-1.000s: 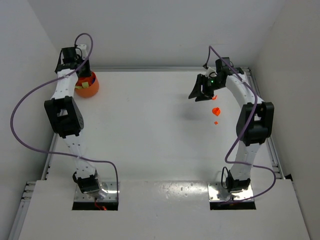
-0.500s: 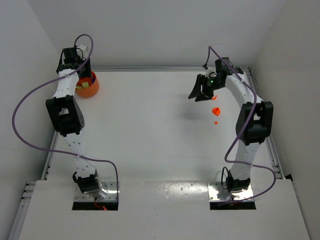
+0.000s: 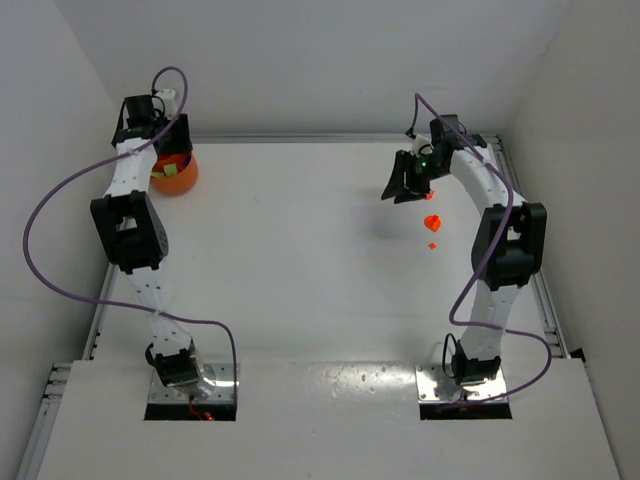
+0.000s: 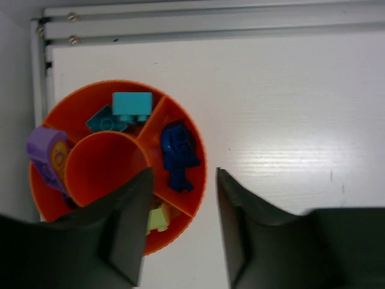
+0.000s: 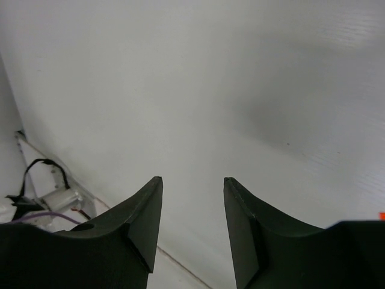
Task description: Sort the legos into containers by color
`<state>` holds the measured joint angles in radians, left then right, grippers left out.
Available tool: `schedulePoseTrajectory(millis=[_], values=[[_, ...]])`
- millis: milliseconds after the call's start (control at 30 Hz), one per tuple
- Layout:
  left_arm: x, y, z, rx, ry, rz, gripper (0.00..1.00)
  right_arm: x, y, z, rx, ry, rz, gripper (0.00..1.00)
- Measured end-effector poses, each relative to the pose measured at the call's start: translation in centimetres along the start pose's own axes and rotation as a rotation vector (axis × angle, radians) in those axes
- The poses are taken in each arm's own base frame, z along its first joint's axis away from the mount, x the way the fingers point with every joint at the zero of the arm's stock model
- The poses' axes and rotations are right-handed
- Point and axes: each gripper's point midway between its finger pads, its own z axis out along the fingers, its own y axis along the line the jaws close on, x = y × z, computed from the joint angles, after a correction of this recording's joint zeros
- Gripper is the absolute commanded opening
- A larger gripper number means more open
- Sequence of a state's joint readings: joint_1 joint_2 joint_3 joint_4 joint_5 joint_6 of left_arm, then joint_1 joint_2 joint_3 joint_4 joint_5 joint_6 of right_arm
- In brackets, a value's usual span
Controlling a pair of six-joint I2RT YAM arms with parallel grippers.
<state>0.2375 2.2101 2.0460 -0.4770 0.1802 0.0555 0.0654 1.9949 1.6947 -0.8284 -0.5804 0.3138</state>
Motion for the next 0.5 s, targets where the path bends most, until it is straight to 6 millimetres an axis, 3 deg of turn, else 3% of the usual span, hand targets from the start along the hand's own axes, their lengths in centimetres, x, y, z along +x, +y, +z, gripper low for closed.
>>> schedulePoseTrajectory(millis=[133, 167, 300, 400, 433, 467, 500], values=[[0.4, -3.2, -1.6, 0.150, -0.007, 0.046, 0.85, -0.2, -1.9, -0.5, 0.100, -0.005, -0.059, 0.44], [0.6, -4.2, -2.7, 0.190, -0.007, 0.055, 0.99, -0.3, -2.8, -0.6, 0.139, -0.007, -0.079, 0.44], [-0.6, -8.4, -8.5, 0.323, -0.071, 0.087, 1.00, -0.3, -6.2, -1.6, 0.280, -0.007, -0.149, 0.49], [-2.2, -11.5, -14.2, 0.410, -0.156, 0.090, 1.00, 0.0, -8.8, -2.8, 0.370, -0.002, -0.198, 0.67], [-2.8, -12.4, -15.9, 0.437, -0.195, 0.091, 1.00, 0.0, -9.6, -3.2, 0.398, -0.004, -0.216, 0.75], [-3.1, -13.1, -17.5, 0.462, -0.218, 0.086, 1.00, 0.2, -10.5, -3.7, 0.426, -0.001, -0.232, 0.98], [-3.2, -13.7, -19.0, 0.487, -0.242, 0.084, 1.00, 0.3, -11.1, -4.0, 0.446, 0.002, -0.244, 1.00]])
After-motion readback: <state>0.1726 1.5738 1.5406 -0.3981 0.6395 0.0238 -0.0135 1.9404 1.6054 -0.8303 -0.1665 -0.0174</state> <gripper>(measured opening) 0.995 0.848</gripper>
